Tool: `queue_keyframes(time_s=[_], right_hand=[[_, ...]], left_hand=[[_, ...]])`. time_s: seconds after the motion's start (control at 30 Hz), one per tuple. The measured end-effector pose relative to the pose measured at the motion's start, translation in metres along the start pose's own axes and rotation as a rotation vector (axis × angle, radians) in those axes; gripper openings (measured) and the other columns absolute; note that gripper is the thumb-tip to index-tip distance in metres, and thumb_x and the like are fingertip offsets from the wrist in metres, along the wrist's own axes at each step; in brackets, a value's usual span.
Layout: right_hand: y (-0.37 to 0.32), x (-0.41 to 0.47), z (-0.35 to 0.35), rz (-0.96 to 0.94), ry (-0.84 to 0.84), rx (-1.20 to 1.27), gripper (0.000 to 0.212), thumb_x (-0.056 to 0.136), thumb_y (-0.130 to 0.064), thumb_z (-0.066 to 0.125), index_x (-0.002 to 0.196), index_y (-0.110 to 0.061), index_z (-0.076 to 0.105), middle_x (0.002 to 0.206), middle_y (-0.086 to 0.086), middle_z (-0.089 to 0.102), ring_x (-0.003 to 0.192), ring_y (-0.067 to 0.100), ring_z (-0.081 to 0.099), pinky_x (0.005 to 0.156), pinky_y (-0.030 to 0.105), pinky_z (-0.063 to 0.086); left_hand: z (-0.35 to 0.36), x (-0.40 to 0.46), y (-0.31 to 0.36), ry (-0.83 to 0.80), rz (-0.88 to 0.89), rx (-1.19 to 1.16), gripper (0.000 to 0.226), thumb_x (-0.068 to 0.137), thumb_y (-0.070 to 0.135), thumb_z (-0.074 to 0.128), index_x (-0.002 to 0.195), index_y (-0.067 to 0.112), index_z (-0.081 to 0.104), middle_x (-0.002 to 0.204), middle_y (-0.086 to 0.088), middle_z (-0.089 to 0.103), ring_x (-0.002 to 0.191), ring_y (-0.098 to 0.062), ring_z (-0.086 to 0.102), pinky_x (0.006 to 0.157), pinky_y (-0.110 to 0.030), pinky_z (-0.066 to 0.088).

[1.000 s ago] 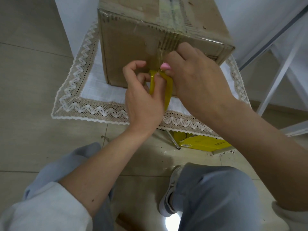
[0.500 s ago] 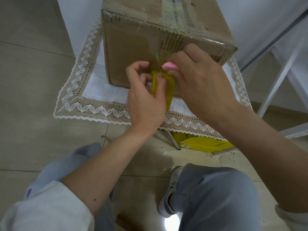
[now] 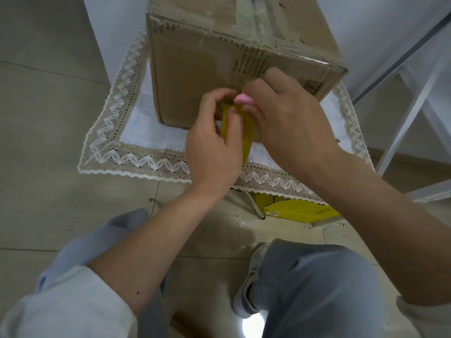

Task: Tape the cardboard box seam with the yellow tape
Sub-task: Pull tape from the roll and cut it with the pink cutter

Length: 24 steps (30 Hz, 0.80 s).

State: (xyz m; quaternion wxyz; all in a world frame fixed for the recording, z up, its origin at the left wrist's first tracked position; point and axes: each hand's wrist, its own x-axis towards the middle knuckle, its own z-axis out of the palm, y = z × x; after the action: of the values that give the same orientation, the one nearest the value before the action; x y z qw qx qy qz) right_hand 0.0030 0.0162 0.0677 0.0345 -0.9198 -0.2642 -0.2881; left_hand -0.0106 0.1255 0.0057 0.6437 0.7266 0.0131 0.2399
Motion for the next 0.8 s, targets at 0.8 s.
queue_keyframes(time_s=[0.8], right_hand=[[0.011, -0.012, -0.001, 0.097, 0.026, 0.026, 0.019, 0.1, -0.015, 0.058, 0.095, 0.0, 0.067, 0.091, 0.017, 0.062, 0.078, 0.035, 0.061, 0.06, 0.043, 0.054]], left_hand=[[0.005, -0.003, -0.007, 0.006, -0.053, -0.047, 0.021, 0.09, 0.023, 0.053, 0.111, 0.022, 0.052, 0.069, 0.009, 0.057, 0.058, -0.004, 0.05, 0.061, -0.037, 0.046]])
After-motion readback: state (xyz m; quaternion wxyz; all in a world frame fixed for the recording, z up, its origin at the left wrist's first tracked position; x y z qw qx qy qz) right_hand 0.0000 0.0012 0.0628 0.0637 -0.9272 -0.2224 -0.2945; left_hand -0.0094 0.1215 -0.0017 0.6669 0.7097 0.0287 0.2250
